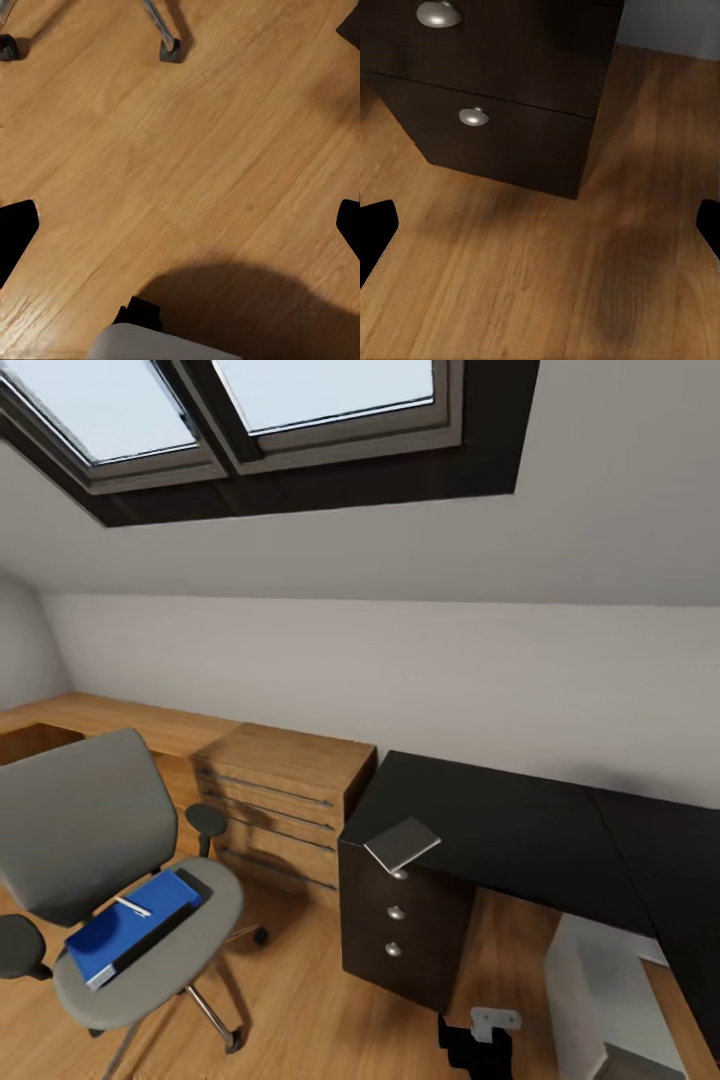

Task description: In the bedroom, organize the workspace by keeping the computer under the desk, ensuring the monitor is on the desk, placing the keyboard on the desk next to the monitor, placing the mouse on the desk next to the keyboard, moving the folder from the swivel chair onto the desk next to the mouse, stacking the notebook on top of the folder with the pen on top of the notebook, and positioning the swivel chair next to the desk.

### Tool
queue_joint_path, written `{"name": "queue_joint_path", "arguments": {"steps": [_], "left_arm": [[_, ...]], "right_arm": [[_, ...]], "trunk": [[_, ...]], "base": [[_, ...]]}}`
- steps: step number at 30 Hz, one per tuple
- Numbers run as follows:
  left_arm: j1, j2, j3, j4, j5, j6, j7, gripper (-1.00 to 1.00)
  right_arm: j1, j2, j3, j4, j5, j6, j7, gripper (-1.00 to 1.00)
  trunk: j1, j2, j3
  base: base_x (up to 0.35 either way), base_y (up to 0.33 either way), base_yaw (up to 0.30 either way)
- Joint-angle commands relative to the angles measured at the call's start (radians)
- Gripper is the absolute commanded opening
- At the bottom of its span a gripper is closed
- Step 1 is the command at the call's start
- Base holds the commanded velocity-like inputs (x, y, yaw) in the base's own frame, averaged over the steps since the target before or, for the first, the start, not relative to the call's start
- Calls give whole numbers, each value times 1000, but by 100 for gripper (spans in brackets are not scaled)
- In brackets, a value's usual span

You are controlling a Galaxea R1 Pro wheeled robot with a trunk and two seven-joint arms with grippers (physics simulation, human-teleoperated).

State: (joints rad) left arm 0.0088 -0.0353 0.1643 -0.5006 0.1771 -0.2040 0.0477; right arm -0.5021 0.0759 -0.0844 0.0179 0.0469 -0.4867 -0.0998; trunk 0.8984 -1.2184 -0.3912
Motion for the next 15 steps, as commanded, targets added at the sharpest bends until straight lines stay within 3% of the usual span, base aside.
{"name": "queue_joint_path", "arguments": {"steps": [1,8,15], "left_arm": [[0,2,1,18,19,-21,0,100],[0,5,0,67,49,-113,-1,100],[0,3,-2,76,53,-131,-2,100]], "right_arm": [[-1,0,-8,2,6,-4,-1,100],[-1,1,-8,2,7,-3,-1,100],[-1,2,-8,2,7,-3,-1,100]], "trunk": [[-4,7,2],[-4,7,-2],[-4,7,-6]], "base": [[0,0,263],[0,0,263],[0,0,264]]}}
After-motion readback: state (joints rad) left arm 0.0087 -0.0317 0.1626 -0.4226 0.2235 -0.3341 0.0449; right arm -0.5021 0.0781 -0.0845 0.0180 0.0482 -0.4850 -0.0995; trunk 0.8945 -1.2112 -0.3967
